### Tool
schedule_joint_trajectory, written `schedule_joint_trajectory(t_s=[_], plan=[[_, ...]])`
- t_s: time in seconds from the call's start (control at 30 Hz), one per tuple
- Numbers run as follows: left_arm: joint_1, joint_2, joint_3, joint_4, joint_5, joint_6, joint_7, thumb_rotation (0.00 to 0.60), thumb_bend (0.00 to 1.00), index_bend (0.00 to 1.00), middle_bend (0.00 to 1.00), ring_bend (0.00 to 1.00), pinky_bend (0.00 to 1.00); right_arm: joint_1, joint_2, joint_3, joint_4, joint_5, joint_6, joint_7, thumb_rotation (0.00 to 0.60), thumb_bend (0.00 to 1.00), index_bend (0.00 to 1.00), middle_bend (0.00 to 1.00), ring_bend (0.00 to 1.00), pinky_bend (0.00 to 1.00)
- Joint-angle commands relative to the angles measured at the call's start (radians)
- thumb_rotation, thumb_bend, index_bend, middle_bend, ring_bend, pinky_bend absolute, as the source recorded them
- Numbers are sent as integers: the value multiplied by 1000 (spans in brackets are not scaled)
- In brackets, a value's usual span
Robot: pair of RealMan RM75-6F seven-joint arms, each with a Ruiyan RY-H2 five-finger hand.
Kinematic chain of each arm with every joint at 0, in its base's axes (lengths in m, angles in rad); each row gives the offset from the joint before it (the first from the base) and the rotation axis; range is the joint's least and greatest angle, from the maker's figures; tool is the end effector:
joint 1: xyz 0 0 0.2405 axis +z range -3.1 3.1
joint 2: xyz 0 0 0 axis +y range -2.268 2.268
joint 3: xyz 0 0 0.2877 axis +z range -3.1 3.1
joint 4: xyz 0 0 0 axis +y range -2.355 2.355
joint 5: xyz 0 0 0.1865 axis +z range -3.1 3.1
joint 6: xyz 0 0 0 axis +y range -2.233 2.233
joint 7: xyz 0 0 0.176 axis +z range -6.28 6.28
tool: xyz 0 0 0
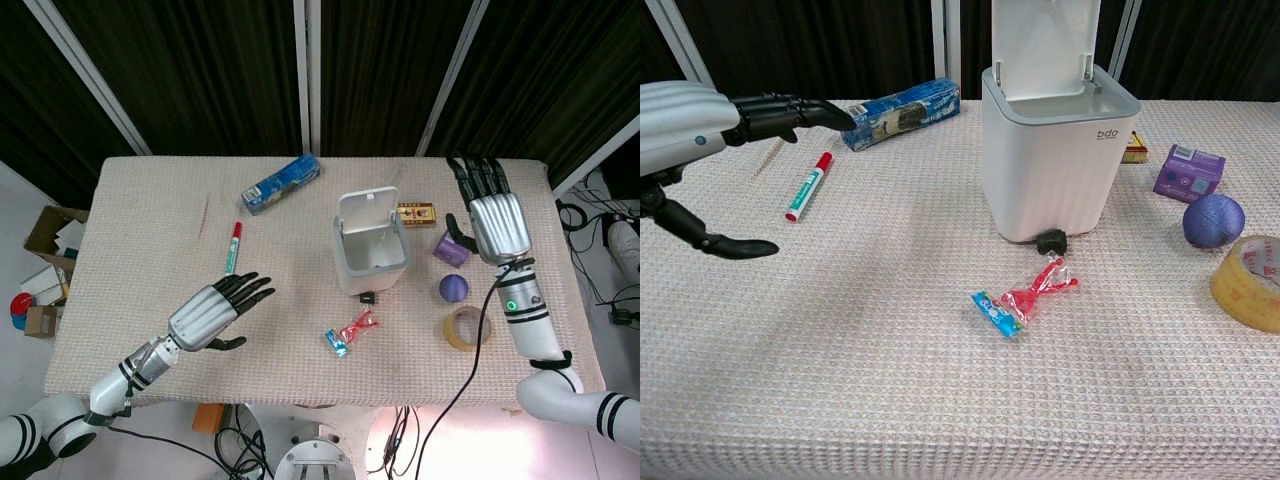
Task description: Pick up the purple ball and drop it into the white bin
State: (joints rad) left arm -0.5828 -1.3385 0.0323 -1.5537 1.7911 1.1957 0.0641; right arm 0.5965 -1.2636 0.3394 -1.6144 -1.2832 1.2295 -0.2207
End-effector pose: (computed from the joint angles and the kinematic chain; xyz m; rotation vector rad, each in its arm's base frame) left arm -0.1741 0.2963 0.0498 -2.1615 -0.6100 -1.1637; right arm -0.1701 -0.3963 0.1667 1.5048 -0.6737 1.2043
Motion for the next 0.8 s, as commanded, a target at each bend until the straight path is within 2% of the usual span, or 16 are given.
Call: schedule_joint_trajectory(t_s=[0.03,0.53,0.6,0.8], plan=[[-2,-2,2,2,-2,-3,-2,503,222,66,65,71,226,0,2,-1,1,0,2,3,600,390,0,0,0,0],[-8,4,2,8,-16,4,-23,502,222,66,65,71,226,-16,16,-33,18,-19,16,33,600,390,0,0,0,0],[-4,7,2,13,-19,12,-27,502,222,66,65,71,226,-28,30,-51,15,-41,20,48,600,390,0,0,0,0],[25,41,-17,55,-62,65,-86,509,222,66,65,71,226,-99,136,-176,-2,-164,20,53,600,359,0,0,0,0]])
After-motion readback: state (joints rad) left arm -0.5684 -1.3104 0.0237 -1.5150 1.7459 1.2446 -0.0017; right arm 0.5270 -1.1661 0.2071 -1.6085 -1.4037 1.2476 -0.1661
